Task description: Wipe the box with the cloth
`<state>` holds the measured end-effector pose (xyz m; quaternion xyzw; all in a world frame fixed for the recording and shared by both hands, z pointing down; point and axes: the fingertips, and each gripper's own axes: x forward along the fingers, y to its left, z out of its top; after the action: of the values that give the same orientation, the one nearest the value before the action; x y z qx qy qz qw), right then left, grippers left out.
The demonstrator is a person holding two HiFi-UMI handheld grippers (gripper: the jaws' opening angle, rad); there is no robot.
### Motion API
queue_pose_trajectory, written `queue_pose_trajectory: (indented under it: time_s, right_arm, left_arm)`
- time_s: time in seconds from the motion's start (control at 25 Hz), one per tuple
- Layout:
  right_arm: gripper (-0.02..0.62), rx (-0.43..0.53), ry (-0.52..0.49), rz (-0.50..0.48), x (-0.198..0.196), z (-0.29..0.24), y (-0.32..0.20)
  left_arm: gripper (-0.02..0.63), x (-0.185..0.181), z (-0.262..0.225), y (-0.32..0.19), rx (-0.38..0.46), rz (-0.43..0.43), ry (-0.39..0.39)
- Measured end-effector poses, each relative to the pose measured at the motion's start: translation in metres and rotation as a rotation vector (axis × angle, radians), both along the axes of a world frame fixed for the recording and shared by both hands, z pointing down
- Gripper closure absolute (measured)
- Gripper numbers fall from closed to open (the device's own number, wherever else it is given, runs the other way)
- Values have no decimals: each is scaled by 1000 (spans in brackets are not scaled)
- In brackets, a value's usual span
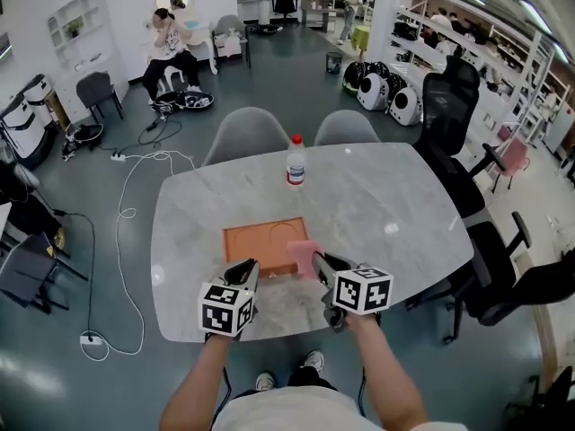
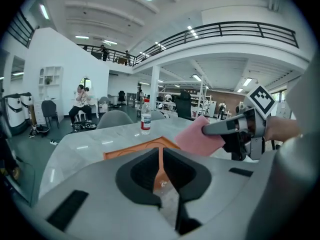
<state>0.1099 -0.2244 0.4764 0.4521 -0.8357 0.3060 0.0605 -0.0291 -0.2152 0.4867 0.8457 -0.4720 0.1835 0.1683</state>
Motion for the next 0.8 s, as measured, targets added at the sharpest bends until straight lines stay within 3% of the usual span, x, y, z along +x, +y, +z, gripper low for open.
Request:
queue_pose_trajectory:
  time_s: [0.48,0.8]
  right_arm:
    - [577,219,129,-24,3,-58,-5]
    - [578,283,167,-16,0,-70,-4]
  left_arm:
    - [577,-29,-39,2,87,-96,22]
    - [577,-38,-45,5,94,-124,33]
